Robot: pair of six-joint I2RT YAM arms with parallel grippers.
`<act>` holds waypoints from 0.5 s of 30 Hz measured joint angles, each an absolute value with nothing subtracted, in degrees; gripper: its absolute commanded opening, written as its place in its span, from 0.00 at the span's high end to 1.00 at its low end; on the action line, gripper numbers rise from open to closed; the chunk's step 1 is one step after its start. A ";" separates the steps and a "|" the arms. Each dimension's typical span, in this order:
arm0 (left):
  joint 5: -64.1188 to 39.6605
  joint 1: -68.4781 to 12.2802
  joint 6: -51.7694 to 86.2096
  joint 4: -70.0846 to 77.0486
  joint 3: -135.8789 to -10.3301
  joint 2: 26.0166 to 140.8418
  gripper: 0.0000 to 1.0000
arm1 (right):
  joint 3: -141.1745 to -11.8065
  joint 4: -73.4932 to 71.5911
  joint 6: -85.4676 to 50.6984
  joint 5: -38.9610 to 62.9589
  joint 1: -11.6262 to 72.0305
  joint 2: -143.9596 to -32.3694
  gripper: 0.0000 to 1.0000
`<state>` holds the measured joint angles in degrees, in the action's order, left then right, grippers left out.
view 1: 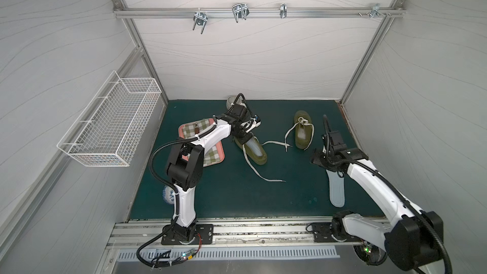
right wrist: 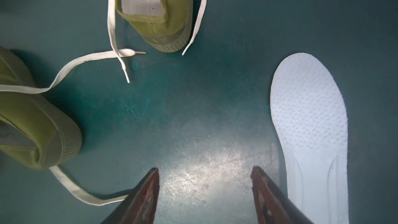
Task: Insert the insole into the shoe
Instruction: Adjust the shoe at the center of the board.
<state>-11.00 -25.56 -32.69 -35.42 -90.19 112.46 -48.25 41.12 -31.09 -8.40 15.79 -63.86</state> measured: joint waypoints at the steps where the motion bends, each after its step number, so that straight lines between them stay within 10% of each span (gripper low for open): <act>1: -10.74 -25.56 -33.89 -35.73 -90.87 112.71 1.00 | -48.25 41.12 -30.89 -8.21 15.35 -63.75 0.30; 15: -7.60 -25.17 -49.25 -36.73 -100.05 118.85 1.00 | -48.27 41.23 -27.31 -5.02 5.61 -63.68 0.28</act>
